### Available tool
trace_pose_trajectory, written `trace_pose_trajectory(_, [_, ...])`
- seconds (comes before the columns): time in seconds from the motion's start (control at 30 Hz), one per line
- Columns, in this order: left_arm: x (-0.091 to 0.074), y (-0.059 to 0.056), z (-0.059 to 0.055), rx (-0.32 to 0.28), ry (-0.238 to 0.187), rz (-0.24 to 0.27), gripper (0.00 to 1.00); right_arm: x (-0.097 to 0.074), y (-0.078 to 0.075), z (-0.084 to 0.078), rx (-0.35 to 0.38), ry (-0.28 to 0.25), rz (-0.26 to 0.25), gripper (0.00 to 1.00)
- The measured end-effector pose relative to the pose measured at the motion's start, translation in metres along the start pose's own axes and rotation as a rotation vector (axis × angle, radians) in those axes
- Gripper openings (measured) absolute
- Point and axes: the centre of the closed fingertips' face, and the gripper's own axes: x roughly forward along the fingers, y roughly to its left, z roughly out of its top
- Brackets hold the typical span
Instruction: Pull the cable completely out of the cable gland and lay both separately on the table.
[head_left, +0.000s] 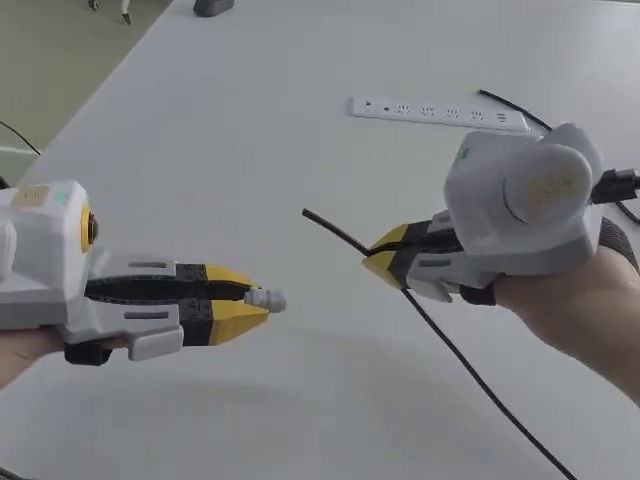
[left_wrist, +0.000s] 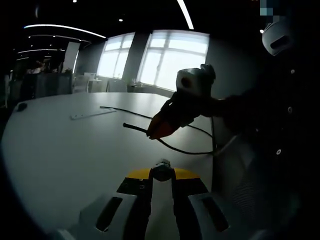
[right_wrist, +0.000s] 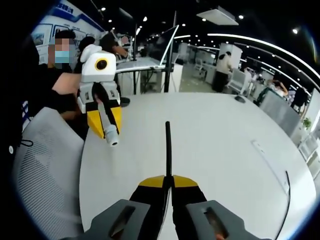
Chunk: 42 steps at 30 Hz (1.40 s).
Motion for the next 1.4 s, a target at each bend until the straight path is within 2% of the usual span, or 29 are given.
trace_pose_trajectory(0.2, [-0.005,0.006,-0.017,-0.021,0.014,0.010,0.15,0.020,-0.002,0.006,0.013,-0.022,0.002,0.00])
trace_pose_trajectory(0.43, [-0.008,0.008,-0.035,-0.040,0.018,0.007,0.15,0.043,-0.001,0.009,0.035,-0.041,0.014,0.00])
trace_pose_trajectory(0.67, [-0.013,0.011,-0.049,-0.065,0.014,0.017,0.15,0.069,0.007,0.017,0.058,-0.082,0.039,0.00])
trace_pose_trajectory(0.87, [-0.016,0.014,-0.062,-0.081,0.026,0.032,0.15,0.088,0.015,0.012,0.071,-0.074,0.060,0.00])
trace_pose_trajectory(0.93, [-0.016,0.012,-0.065,-0.055,0.036,0.043,0.15,0.094,0.016,0.012,0.085,-0.076,0.067,0.00])
trace_pose_trajectory(1.0, [-0.018,0.013,-0.071,-0.068,0.036,0.039,0.15,0.098,0.017,0.013,0.091,-0.077,0.071,0.00])
trace_pose_trajectory(1.2, [-0.018,0.015,-0.076,-0.089,0.033,0.051,0.15,0.116,0.023,0.006,0.107,-0.063,0.082,0.00])
trace_pose_trajectory(1.4, [-0.020,0.017,-0.084,-0.099,0.036,0.061,0.15,0.125,0.023,0.006,0.111,-0.066,0.079,0.00])
